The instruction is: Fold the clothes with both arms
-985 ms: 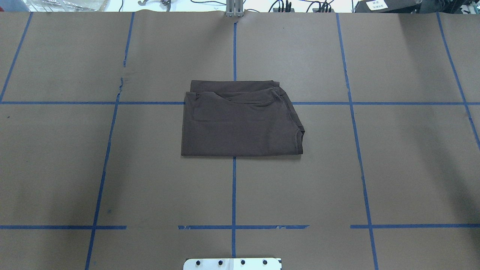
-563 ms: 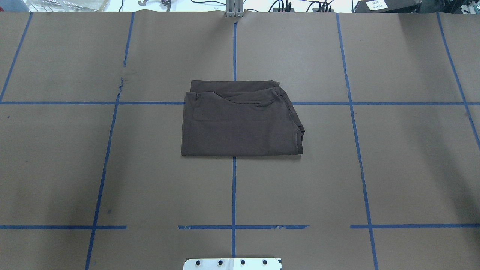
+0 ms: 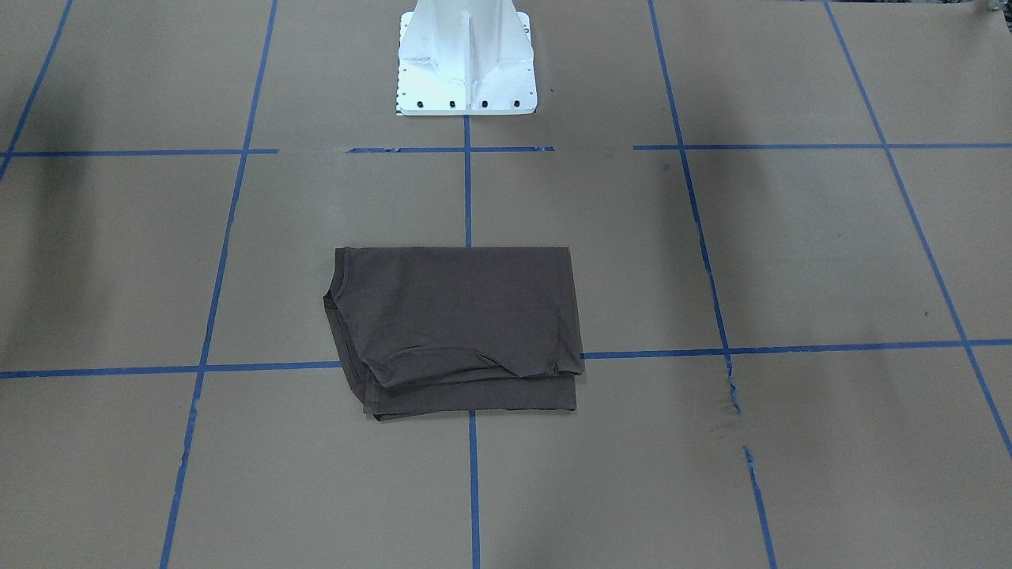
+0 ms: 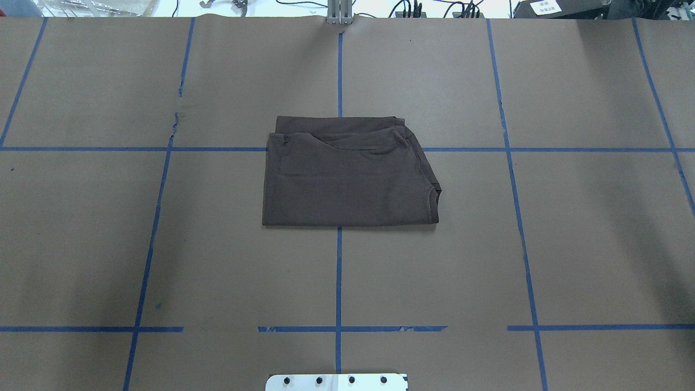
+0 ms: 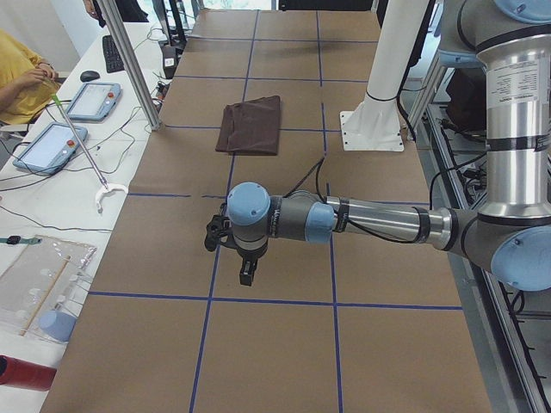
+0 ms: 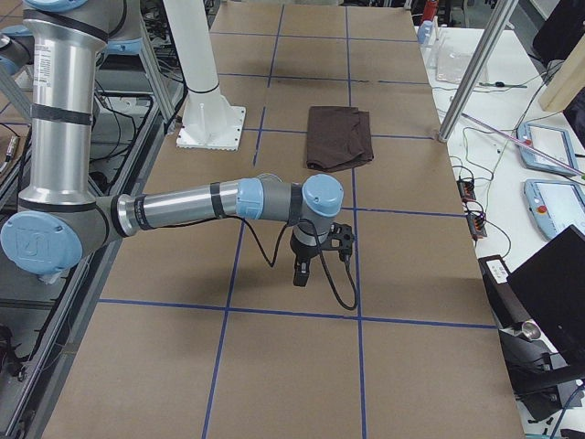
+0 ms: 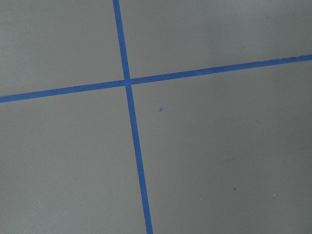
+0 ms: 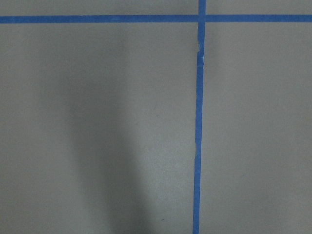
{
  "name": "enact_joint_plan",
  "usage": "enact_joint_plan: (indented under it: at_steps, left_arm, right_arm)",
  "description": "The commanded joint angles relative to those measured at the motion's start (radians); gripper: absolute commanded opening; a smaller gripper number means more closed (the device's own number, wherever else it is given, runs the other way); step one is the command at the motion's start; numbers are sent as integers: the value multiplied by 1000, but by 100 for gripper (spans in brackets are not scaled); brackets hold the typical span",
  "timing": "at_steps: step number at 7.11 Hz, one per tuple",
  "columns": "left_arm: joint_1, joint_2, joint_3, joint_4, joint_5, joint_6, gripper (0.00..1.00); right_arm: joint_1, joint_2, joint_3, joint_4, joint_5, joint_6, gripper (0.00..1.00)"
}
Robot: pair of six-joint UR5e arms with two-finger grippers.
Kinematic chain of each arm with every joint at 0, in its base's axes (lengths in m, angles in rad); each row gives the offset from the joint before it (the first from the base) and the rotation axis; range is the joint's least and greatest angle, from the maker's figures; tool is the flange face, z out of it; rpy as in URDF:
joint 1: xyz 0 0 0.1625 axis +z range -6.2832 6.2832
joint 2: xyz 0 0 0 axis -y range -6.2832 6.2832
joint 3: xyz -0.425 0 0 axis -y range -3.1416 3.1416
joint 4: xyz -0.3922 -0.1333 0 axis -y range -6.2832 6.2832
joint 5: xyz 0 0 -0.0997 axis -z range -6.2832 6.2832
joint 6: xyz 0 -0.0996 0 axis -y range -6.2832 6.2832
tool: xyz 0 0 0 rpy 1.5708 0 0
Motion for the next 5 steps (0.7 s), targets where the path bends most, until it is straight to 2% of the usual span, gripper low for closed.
enact_joint_plan:
  at_steps: [1,3,5]
  left_arm:
    - [-1,4,-9,5,-2,2,100]
    - [-1,5,-8,3,-7,5,100]
    - [1,0,-3,3,-3,9,100]
  right_arm:
    - [-1,13,4,2,6,4,100]
    - [0,6,3,70,6,8,100]
    - [0,4,3,72,6,10,100]
